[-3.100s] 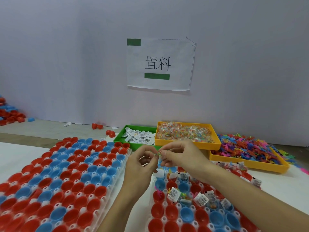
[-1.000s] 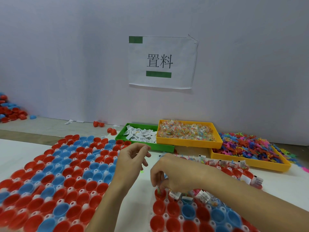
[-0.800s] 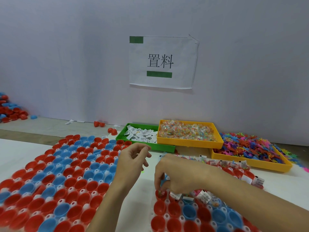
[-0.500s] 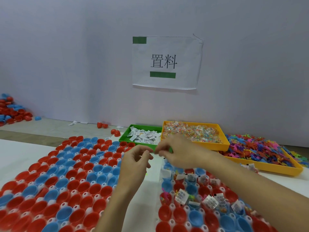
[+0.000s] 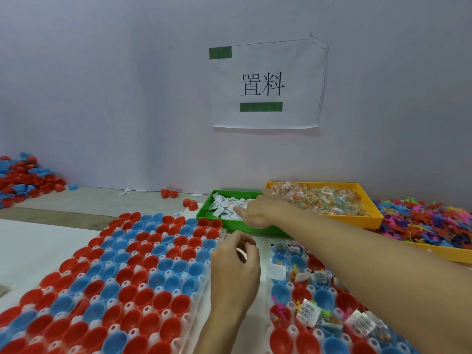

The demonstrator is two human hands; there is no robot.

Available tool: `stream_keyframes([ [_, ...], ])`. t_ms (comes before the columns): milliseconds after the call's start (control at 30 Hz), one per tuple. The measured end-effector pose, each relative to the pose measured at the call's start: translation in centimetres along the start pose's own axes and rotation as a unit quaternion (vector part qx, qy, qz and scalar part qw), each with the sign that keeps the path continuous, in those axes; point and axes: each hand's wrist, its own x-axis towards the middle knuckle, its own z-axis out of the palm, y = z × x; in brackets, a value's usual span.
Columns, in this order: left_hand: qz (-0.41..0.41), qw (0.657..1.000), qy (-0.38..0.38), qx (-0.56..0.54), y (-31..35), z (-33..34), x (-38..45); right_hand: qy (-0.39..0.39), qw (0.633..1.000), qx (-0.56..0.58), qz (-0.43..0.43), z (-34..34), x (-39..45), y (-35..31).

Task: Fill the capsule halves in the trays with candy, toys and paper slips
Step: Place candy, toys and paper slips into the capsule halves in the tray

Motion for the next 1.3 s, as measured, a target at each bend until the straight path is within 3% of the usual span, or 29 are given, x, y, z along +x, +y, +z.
stream_keyframes([
  [400,0.005,1.0,-0.002,0.0,0.4,-0.1,0.0,0.038,0.997,0.053,-0.038,-0.4,-1.5,0.4],
  [567,0.0,1.0,-0.006,0.004,0.5,-0.1,0.0,0.09,0.993,-0.037,-0.064,-0.6,-1.9,0.9],
  [867,0.006,1.0,0.002,0.005,0.3,-0.1,0.1,0.191,0.978,-0.05,-0.06,-1.0,-1.5,-0.9],
  [933,0.007,1.0,0.003,0.0,0.3,-0.1,0.1,0.207,0.976,-0.01,-0.068,-1.3,-1.8,-0.8],
  [1033,0.007,1.0,0.003,-0.004,0.4,-0.2,0.0,0.218,0.96,0.161,-0.067,-1.6,-2.0,-0.2],
  [1167,-0.001,1.0,-0.001,-0.015,0.8,-0.3,0.0,0.229,0.887,0.399,-0.034,-2.0,-2.4,0.9],
  [1300,-0.012,1.0,-0.008,-0.024,1.1,-0.4,0.0,0.223,0.847,0.483,-0.019,-1.5,-3.1,2.0],
])
